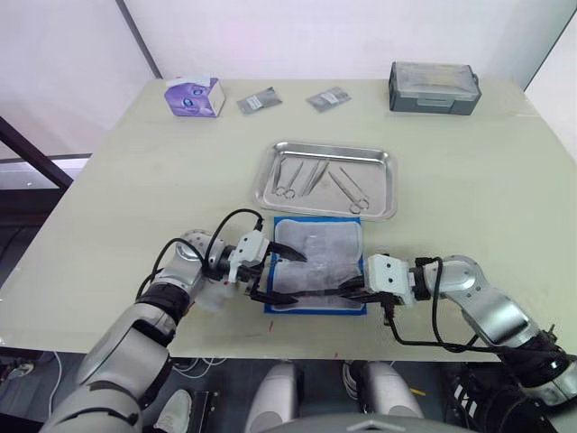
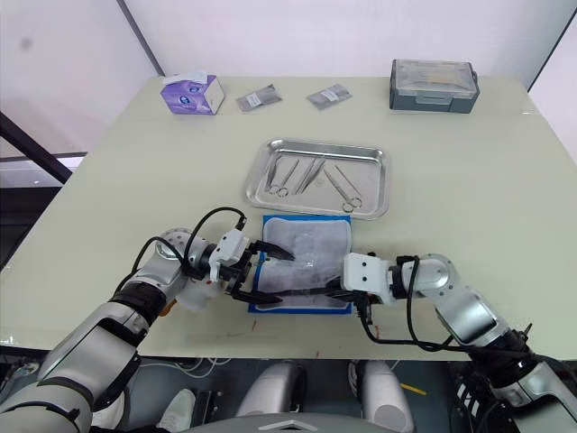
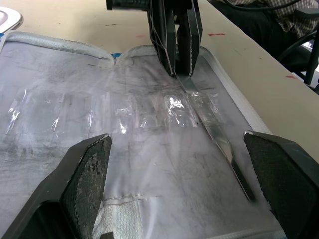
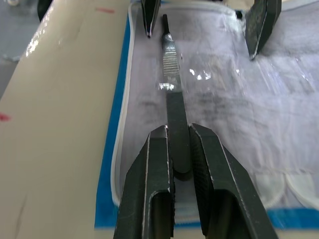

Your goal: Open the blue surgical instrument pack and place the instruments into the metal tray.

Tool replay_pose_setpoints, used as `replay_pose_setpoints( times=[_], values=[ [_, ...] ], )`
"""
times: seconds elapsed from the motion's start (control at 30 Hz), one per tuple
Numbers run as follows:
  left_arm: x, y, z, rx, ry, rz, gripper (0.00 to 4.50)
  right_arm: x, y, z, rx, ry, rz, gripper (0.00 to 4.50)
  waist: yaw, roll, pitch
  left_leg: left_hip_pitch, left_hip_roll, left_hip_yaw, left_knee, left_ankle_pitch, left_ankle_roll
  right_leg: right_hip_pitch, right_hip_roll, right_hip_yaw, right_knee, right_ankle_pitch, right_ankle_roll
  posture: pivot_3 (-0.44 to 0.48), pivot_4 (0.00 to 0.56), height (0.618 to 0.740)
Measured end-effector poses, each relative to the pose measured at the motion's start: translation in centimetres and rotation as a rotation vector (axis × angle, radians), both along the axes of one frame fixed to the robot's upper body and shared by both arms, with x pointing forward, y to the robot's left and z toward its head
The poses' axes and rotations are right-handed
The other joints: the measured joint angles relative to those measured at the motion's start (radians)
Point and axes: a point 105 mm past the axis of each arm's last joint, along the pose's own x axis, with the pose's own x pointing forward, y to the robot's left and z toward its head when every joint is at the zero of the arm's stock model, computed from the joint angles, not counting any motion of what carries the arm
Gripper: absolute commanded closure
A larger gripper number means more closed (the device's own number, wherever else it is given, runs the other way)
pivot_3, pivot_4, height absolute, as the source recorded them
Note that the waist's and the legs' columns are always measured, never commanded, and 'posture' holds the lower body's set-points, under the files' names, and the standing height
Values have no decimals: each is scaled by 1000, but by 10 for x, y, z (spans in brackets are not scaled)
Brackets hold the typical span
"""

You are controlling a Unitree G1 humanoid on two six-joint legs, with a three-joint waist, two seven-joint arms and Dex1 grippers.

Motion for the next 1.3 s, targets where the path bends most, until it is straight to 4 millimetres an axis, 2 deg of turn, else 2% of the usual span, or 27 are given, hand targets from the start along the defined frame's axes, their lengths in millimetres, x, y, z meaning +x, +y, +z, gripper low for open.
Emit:
replay_pose_setpoints(
  times=[0.7, 1.3],
  values=[
    [0, 0, 0, 1, 0, -2, 0, 1, -18, 16, -81, -55, -31, 4438, 0, 0, 0, -1, 0, 0, 0, 0, 0, 0, 0, 0, 0, 0, 0, 0, 150, 738],
    [0, 0, 0, 2, 1, -2, 0, 1, -23, 21, -118, -90, -17, 4438, 0, 0, 0, -1, 0, 0, 0, 0, 0, 0, 0, 0, 0, 0, 0, 0, 150, 738]
  ],
)
